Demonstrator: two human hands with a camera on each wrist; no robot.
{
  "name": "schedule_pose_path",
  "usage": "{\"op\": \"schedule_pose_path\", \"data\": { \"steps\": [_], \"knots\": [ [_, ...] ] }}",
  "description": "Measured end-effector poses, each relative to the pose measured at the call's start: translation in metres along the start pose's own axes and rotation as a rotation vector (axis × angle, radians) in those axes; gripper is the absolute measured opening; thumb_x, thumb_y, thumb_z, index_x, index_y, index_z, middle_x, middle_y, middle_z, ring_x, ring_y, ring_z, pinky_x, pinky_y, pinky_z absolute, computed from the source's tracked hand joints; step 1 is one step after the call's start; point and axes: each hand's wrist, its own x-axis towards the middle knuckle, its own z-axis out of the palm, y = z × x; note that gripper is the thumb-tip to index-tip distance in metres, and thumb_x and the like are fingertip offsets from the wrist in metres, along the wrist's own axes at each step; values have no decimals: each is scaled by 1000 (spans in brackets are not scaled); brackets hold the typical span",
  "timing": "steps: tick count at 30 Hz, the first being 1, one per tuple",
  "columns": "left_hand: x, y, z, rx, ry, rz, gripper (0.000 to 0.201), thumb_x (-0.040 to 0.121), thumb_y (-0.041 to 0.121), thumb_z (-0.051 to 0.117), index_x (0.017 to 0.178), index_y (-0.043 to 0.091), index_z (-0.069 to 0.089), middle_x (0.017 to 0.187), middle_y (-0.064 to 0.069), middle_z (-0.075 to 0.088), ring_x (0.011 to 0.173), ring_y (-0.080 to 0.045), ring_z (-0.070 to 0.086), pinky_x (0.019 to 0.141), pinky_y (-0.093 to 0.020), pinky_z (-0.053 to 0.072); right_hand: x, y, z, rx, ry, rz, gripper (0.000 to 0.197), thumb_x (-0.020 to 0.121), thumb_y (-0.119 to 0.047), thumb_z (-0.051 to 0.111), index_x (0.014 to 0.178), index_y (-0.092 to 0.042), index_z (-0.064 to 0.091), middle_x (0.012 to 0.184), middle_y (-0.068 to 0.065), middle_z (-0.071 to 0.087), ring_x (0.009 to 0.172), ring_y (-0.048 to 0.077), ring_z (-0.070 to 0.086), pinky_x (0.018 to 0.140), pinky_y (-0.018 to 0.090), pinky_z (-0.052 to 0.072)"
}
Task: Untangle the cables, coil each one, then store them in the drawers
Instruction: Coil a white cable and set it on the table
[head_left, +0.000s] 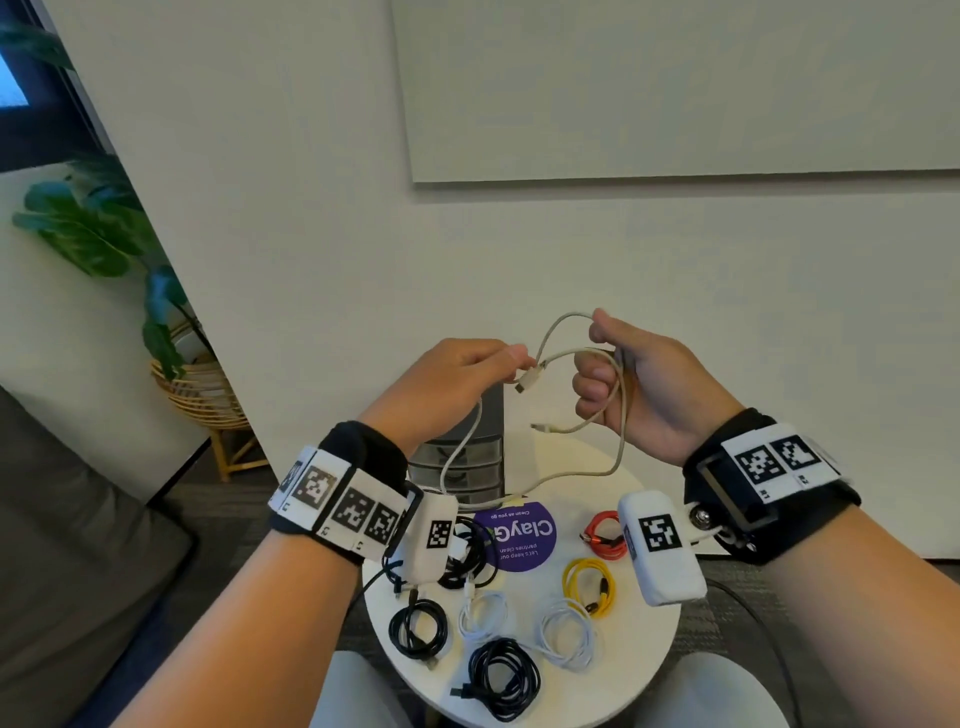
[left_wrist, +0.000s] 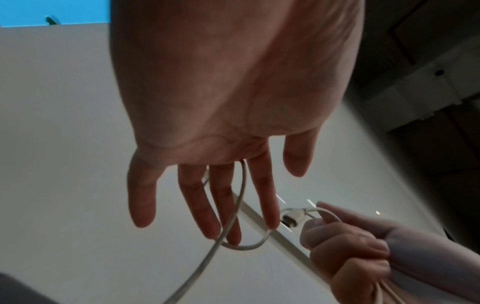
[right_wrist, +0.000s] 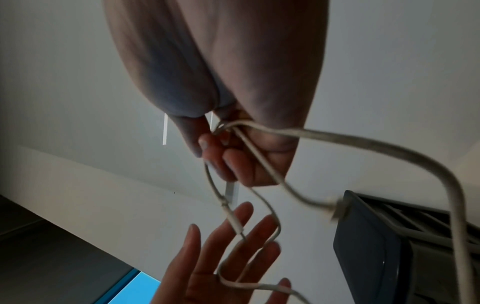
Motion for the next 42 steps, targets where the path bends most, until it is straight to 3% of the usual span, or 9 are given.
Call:
{"op": "schedule_pose_path", "data": {
  "steps": [5, 9, 12, 18, 24, 29, 33, 38, 42],
  "knots": [
    [6, 0, -3, 93, 37, 45, 27, 102, 46, 53, 113, 33, 73, 106, 5, 72, 103, -13, 63, 95, -34, 47, -5, 1, 2, -61, -9, 53, 30, 104, -41, 46, 85, -19, 46, 55, -1, 29, 48, 16, 34, 50, 26, 30],
    [4, -4, -14, 183, -142, 44, 28, 104, 43, 51, 125, 39, 68, 121, 17, 67, 113, 3, 56, 94, -18, 39, -10, -2, 3, -87, 61, 65, 25, 105, -40, 47, 94, -17, 47, 55, 5, 47, 59, 25, 64, 54, 29, 55],
    [5, -6, -14, 283, -132, 36, 31, 105, 43, 49, 130, 38, 66, 127, 15, 62, 108, 6, 53, 85, -11, 35, -13, -5, 7, -46, 128, 68, 24, 106, -40, 45, 102, -16, 45, 57, 11, 57, 79, 35, 76, 60, 37, 63],
    [1, 0, -6, 387, -250, 38, 44, 97, 67, 44, 124, 41, 66, 123, 10, 67, 112, -9, 59, 99, -32, 45, -8, 2, 11, -122, 176, 56, 26, 105, -41, 48, 96, -17, 46, 57, 3, 43, 54, 17, 54, 45, 24, 48],
    [4, 10, 15, 340, -176, 140, 32, 100, 49, 55, 86, 21, 62, 74, 8, 56, 68, -8, 50, 67, -30, 39, -5, 9, 19, -365, 188, -16, 28, 106, -38, 47, 91, -14, 46, 60, 2, 42, 50, 14, 42, 43, 22, 37],
    [2, 14, 29, 567, -351, 47, 46, 108, 49, 33, 91, 21, 66, 81, 9, 59, 77, -9, 56, 73, -31, 40, -9, 12, 18, -658, 207, -89, 20, 107, -33, 45, 96, -16, 49, 64, 0, 41, 50, 11, 38, 44, 23, 32],
    [-2, 19, 16, 583, -411, -41, 52, 110, 49, 23, 118, 25, 69, 119, 3, 66, 110, -14, 59, 96, -31, 40, -17, 8, 7, -865, 63, -201, 15, 107, -27, 46, 116, -31, 57, 69, 1, 45, 50, 10, 36, 45, 23, 30],
    [1, 18, -5, 605, -327, -45, 44, 110, 41, 30, 119, 28, 71, 112, 3, 65, 99, -14, 58, 86, -32, 41, -19, -5, -6, -930, -105, -145, 21, 101, -27, 59, 97, -15, 76, 76, 2, 52, 55, 9, 38, 51, 22, 32],
    [7, 14, 6, 126, -378, -46, 29, 102, 32, 56, 106, 8, 72, 93, -4, 74, 88, -20, 68, 88, -34, 52, -15, -4, -3, -1132, -149, -222, 17, 97, -24, 66, 87, -13, 74, 76, 6, 58, 58, 8, 45, 54, 23, 39]
  ]
}}
